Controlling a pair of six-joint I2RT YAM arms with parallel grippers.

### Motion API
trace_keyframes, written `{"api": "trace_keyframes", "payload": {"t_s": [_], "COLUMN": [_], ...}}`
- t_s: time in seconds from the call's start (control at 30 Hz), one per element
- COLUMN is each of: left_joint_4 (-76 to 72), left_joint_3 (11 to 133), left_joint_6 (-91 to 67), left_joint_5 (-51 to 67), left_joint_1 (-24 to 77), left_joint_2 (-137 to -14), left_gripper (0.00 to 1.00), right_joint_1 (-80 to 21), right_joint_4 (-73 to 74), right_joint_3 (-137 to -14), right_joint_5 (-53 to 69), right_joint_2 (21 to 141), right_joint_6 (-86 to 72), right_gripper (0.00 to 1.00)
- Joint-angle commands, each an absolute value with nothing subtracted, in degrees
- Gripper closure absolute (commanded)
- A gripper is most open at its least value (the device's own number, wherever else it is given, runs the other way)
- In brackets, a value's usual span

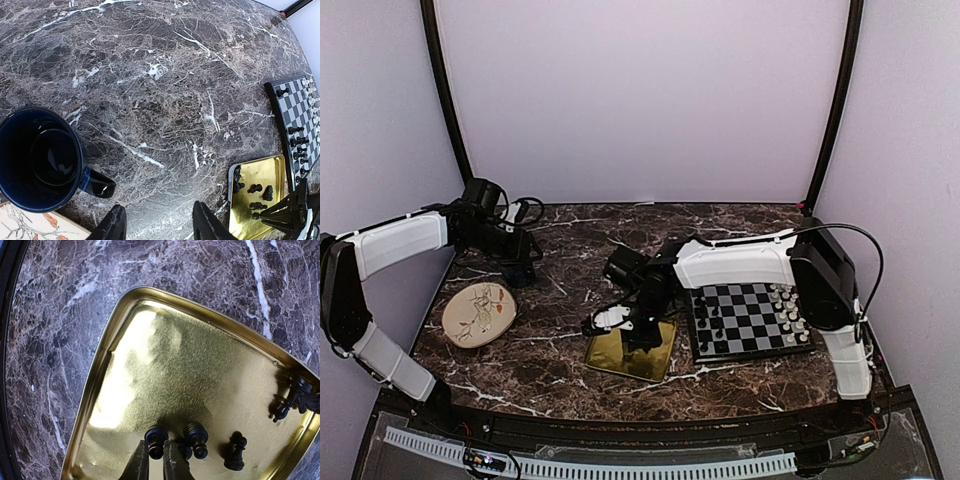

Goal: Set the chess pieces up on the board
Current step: Pick up the pawn from the storage box, then place the pawn at e7.

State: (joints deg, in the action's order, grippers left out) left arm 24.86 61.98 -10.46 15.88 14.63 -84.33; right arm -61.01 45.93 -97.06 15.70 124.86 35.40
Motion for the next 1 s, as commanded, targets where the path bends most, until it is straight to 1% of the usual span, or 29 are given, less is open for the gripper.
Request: {"api": "trace_keyframes", "payload": {"t_s": [0.0, 0.17, 0.3, 0.37, 0.63, 0.83, 0.97], "left_joint_4": [24.53, 24.51, 24.52, 24.52, 24.61, 24.61, 24.59], "left_joint_3": [61.52, 61.52, 61.48, 61.53, 61.53, 61.61, 61.69], "left_joint_6": [-9.84, -9.82, -9.71, -9.74, -9.68, -9.62, -9.65], "left_joint_5": [17.12, 17.29, 17.48, 17.58, 17.83, 18.01, 18.09], "left_joint_1": [14.57, 14.54, 14.56, 14.57, 14.54, 14.53, 14.54], "left_joint_2": [-84.46, -84.55, -84.70, -84.81, -85.08, -85.41, -85.55], "left_gripper": [0.52, 0.53, 0.53, 0.53, 0.53, 0.52, 0.52], "right_joint_1": [-61.83, -61.95, -61.96, -61.88, -60.69, -58.40, -54.11], "right_joint_4": [46.49, 46.65, 47.59, 48.45, 51.65, 51.86, 51.73], "right_joint_3": [-98.96, -98.71, -99.23, -99.77, -101.76, -101.31, -99.65], "right_joint_5": [16.52, 16.53, 18.04, 19.75, 26.53, 26.03, 24.35], "right_joint_2": [126.20, 126.05, 125.99, 125.74, 125.41, 122.68, 118.76], "right_joint_6": [34.90, 34.86, 34.90, 35.01, 35.13, 34.62, 34.62], "right_gripper": [0.89, 0.89, 0.96, 0.97, 0.98, 0.98, 0.98]}}
